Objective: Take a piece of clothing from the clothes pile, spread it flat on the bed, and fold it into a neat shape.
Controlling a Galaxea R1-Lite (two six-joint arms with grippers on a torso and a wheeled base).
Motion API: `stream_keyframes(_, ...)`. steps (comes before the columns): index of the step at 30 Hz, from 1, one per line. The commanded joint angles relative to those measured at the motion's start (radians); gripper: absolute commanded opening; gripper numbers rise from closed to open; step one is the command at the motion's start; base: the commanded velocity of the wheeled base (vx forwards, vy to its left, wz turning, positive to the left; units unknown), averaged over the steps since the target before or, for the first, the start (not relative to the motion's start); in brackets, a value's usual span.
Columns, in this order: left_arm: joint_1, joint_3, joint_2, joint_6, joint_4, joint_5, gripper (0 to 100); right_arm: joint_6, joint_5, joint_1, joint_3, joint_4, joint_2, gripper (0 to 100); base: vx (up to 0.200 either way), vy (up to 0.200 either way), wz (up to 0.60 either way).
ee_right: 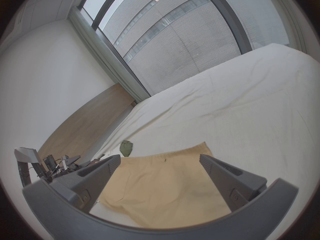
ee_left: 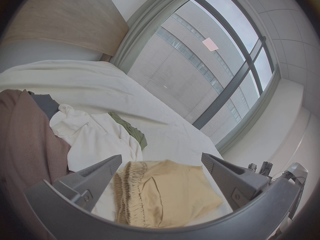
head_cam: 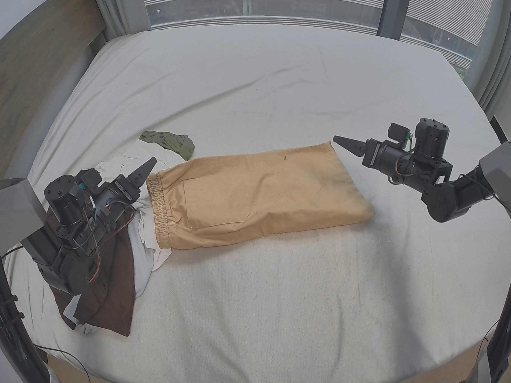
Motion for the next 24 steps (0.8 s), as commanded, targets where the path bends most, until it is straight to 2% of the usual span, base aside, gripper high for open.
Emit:
stream_keyframes(1,-0.007,0.067,-0.070,0.006,-0.002,-0.052,100,0.053,0.029,-0.013,0.274,-0.186,-0.112,100,0.000,0.000,0.00)
stream_keyframes(4,-0.016,0.102,-0.090,0.004,-0.002,-0.098,100,0.053,0.068,-0.039,0.403,-0.326,-0.103,100,0.000,0.000,0.00)
stream_keyframes(8,-0.017,0.107,-0.090,0.007,-0.002,-0.109,100,0.054,0.089,-0.066,0.460,-0.425,-0.046,100,0.000,0.000,0.00)
stream_keyframes(11,-0.016,0.125,-0.090,0.036,-0.002,-0.109,100,0.045,0.089,-0.072,0.467,-0.413,-0.041,100,0.000,0.000,0.00)
stream_keyframes(15,-0.011,0.160,-0.087,0.136,-0.002,-0.121,100,0.045,0.089,-0.066,0.484,-0.392,-0.064,100,0.000,0.000,0.00)
stream_keyframes(20,-0.016,0.180,-0.086,0.217,-0.002,-0.123,100,0.043,0.089,-0.065,0.492,-0.338,-0.067,100,0.000,0.000,0.00)
stream_keyframes(22,-0.016,0.193,-0.086,0.282,-0.002,-0.127,100,0.045,0.086,-0.066,0.493,-0.307,-0.067,100,0.000,0.000,0.00)
stream_keyframes(24,-0.016,0.197,-0.084,0.303,-0.002,-0.127,100,0.045,0.085,-0.065,0.495,-0.287,-0.067,100,0.000,0.000,0.00)
